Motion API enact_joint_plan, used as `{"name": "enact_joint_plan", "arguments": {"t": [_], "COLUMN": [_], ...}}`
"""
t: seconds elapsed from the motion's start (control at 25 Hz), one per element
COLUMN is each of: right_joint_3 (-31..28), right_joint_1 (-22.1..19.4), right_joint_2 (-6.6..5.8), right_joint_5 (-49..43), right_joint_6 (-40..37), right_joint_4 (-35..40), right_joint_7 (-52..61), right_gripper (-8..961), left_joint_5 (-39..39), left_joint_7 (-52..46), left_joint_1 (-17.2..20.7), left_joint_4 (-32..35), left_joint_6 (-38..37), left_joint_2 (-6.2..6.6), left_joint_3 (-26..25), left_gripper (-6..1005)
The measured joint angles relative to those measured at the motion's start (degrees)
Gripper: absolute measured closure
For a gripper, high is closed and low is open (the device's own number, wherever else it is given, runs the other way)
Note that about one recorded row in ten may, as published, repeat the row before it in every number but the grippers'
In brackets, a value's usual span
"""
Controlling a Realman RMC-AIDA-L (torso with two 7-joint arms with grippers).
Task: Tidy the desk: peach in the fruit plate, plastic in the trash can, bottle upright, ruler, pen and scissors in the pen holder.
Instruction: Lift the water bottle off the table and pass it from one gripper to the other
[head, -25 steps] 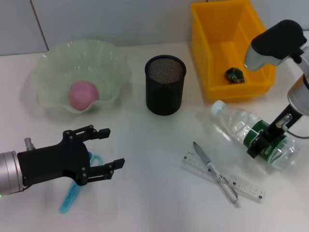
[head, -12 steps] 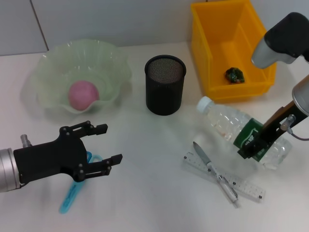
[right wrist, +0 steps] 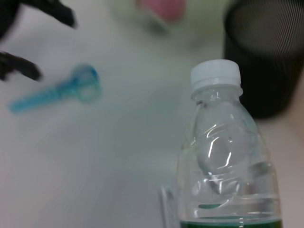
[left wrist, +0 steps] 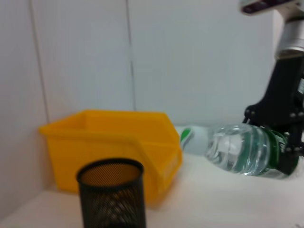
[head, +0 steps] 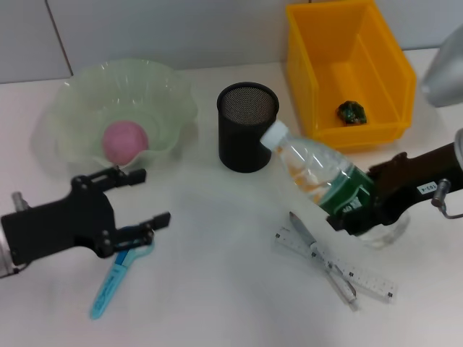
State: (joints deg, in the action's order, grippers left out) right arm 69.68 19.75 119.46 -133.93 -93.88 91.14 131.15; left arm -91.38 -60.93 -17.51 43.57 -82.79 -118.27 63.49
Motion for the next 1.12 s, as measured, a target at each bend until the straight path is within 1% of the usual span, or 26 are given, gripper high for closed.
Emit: {"name": "enact_joint_plan", "arguments": {"t": [0.08, 0.12, 0.16, 0.2, 0.28, 0.32, 0.36, 0.4, 0.48, 0.6, 0.68, 0.8, 0.84, 0.88, 0.96, 1.12], "right_joint_3": [-0.58, -1.04, -1.76, -1.76, -2.21, -2.32, -2.53, -2.53, -2.67, -3.03, -3.33, -3.98, -4.17, -4.47, -4.60, -4.32], "right_joint_1": [-2.57, -3.75, -5.51, -5.51, -6.64, -6.96, -7.35, -7.35, -7.73, -8.77, -9.31, -8.45, -8.17, -7.71, -6.86, -5.28], "right_joint_2": [0.00, 0.00, 0.01, 0.01, 0.01, -0.01, -0.01, -0.01, 0.02, 0.05, 0.02, -0.28, -0.31, -0.32, -0.29, -0.15], "right_joint_5": [5.42, 8.35, 13.25, 13.25, 17.53, 19.49, 23.11, 23.11, 27.13, 33.41, 39.06, 43.31, 43.39, 43.46, 43.46, 43.64], "right_joint_6": [1.65, 2.35, 3.94, 3.94, 5.85, 6.86, 8.41, 8.41, 9.44, 10.52, 11.25, 11.40, 11.45, 11.52, 11.71, 11.98], "right_joint_4": [0.45, 0.24, -1.13, -1.13, -4.01, -5.87, -9.46, -9.46, -13.13, -17.94, -22.62, -27.94, -28.59, -29.54, -31.00, -34.03], "right_joint_7": [-3.86, -6.23, -10.73, -10.73, -15.98, -18.85, -24.54, -24.54, -31.04, -40.72, -47.68, -51.94, -52.26, -52.74, -53.39, -55.45], "right_gripper": [173, 173, 173, 172, 172, 171, 171, 171, 170, 169, 169, 168, 167, 167, 166, 165], "left_joint_5": [0.36, 0.36, 1.02, 1.54, 2.27, 3.16, 5.11, 5.11, 6.18, 7.92, 7.92, 8.11, 8.11, 8.87, 9.21, 9.34], "left_joint_7": [0.01, 0.01, 0.00, 0.00, -0.07, -0.20, -0.51, -0.51, -0.56, -0.57, -0.57, -0.60, -0.60, -1.03, -2.37, -3.17], "left_joint_1": [0.11, 0.11, 0.11, 0.11, 0.11, 0.10, 0.10, 0.10, 0.09, -0.01, -0.01, -0.01, -0.01, -0.03, -0.39, -0.80], "left_joint_4": [0.07, 0.07, -0.27, -0.56, -0.85, -1.22, -1.97, -1.97, -2.57, -3.94, -3.94, -4.06, -4.06, -4.16, -4.18, -4.21], "left_joint_6": [-1.65, -1.65, -2.85, -3.38, -3.82, -4.14, -4.69, -4.69, -5.11, -7.02, -7.02, -7.95, -7.95, -10.03, -11.18, -12.14], "left_joint_2": [-0.04, -0.04, -0.03, -0.03, -0.04, -0.03, 0.01, 0.01, 0.06, 0.14, 0.14, 0.12, 0.12, 0.11, 0.15, 0.16], "left_joint_3": [-2.85, -2.85, -5.43, -6.50, -7.47, -8.31, -9.54, -9.54, -10.29, -13.27, -13.27, -13.93, -13.93, -14.22, -14.25, -14.27], "left_gripper": [207, 207, 207, 207, 207, 207, 207, 207, 207, 206, 207, 207, 208, 208, 209, 210]}}
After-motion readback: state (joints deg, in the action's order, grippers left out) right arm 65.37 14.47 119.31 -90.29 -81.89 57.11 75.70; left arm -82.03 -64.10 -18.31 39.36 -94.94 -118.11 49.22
